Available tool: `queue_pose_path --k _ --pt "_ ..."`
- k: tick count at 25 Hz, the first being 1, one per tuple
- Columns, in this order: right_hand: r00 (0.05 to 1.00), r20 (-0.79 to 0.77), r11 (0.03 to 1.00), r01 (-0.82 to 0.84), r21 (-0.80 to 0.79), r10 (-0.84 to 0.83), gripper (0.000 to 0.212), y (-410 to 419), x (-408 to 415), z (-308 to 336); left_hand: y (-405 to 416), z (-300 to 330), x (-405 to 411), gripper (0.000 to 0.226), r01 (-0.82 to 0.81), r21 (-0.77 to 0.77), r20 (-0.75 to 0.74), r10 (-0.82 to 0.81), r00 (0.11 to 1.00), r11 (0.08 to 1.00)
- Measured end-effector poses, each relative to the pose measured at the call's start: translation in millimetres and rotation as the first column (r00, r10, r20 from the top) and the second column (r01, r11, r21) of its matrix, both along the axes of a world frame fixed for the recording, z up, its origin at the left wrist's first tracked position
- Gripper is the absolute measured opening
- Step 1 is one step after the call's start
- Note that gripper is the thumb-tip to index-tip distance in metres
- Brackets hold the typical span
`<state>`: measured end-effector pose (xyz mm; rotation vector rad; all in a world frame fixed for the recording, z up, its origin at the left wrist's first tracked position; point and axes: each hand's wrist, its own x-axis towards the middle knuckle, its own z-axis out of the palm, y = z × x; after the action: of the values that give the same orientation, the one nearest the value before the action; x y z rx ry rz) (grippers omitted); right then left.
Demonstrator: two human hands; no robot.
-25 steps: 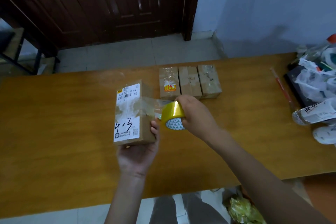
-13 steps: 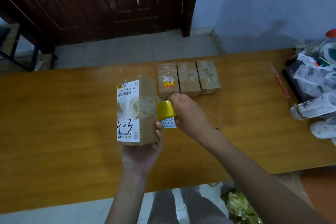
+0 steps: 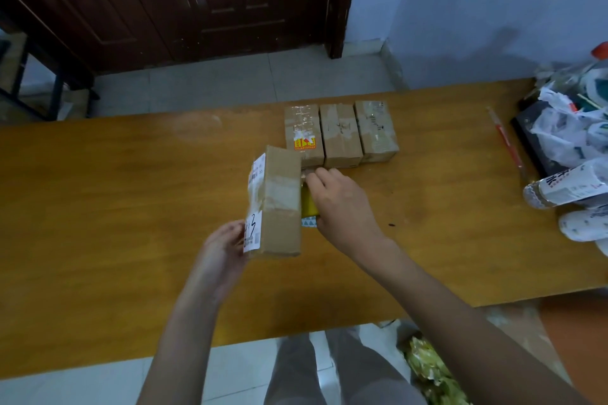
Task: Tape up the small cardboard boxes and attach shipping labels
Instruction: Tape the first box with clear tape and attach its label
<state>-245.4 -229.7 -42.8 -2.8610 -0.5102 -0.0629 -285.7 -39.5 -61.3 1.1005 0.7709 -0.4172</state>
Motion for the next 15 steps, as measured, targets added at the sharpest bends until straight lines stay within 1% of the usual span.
queue_pose_path --k 2,3,4,5,6,7,8,9,10,11,12,14,15 --pt "0.999 -0.034 0.999 0.002 -0.038 -0.004 0.042 0 -3 -4 19 7 2 0.029 0.025 0.108 0.027 -0.028 0.999 0.994" --pt "0.999 -0.045 0.999 0.01 -0.047 -0.013 0.039 0 -4 -6 24 14 3 0.036 0.088 0.212 0.04 -0.098 0.994 0.973" --pt "0.999 -0.047 0.999 0.021 -0.045 -0.023 0.037 0 -6 -7 22 22 3 0.057 0.214 0.329 0.034 -0.238 0.971 0.92" --pt "0.999 -0.045 0.999 0.029 -0.041 -0.03 0.036 2 -7 -8 13 33 0 0.087 0.371 0.462 -0.019 -0.41 0.912 0.805" --pt "0.999 -0.044 0.998 0.03 -0.046 -0.032 0.036 3 -8 -8 0 38 -4 0.112 0.47 0.585 -0.074 -0.533 0.843 0.661" --pt "0.999 -0.048 0.998 0.023 -0.06 -0.026 0.035 5 -8 -8 -15 38 -10 0.122 0.51 0.717 -0.139 -0.62 0.772 0.475" --pt "0.999 -0.047 0.997 0.013 -0.076 -0.017 0.035 6 -8 -7 -29 33 -13 0.118 0.475 0.819 -0.178 -0.644 0.744 0.322" --pt "0.999 -0.045 0.996 0.005 -0.088 -0.009 0.035 6 -8 -6 -42 27 -13 0.108 0.403 0.886 -0.187 -0.618 0.764 0.229" --pt "0.999 -0.047 0.996 -0.004 -0.094 -0.001 0.035 6 -6 -6 -52 21 -12 0.094 0.344 0.918 -0.177 -0.573 0.8 0.197" --pt "0.999 -0.051 0.995 -0.019 -0.094 0.014 0.037 7 -4 -5 -57 16 -11 0.079 0.296 0.925 -0.135 -0.523 0.842 0.237" --pt "0.998 -0.058 0.996 -0.038 -0.085 0.033 0.04 5 -2 -4 -58 11 -11 0.067 0.269 0.907 -0.088 -0.478 0.874 0.325" --pt "0.998 -0.052 0.998 -0.042 -0.04 0.04 0.05 -4 2 -2 -49 -1 -12 0.055 0.218 0.836 0.011 -0.412 0.911 0.504" --pt "0.999 -0.042 1.0 -0.008 0.024 0.009 0.055 -13 4 -2 -42 -6 -13 0.053 0.184 0.79 0.062 -0.375 0.925 0.585"
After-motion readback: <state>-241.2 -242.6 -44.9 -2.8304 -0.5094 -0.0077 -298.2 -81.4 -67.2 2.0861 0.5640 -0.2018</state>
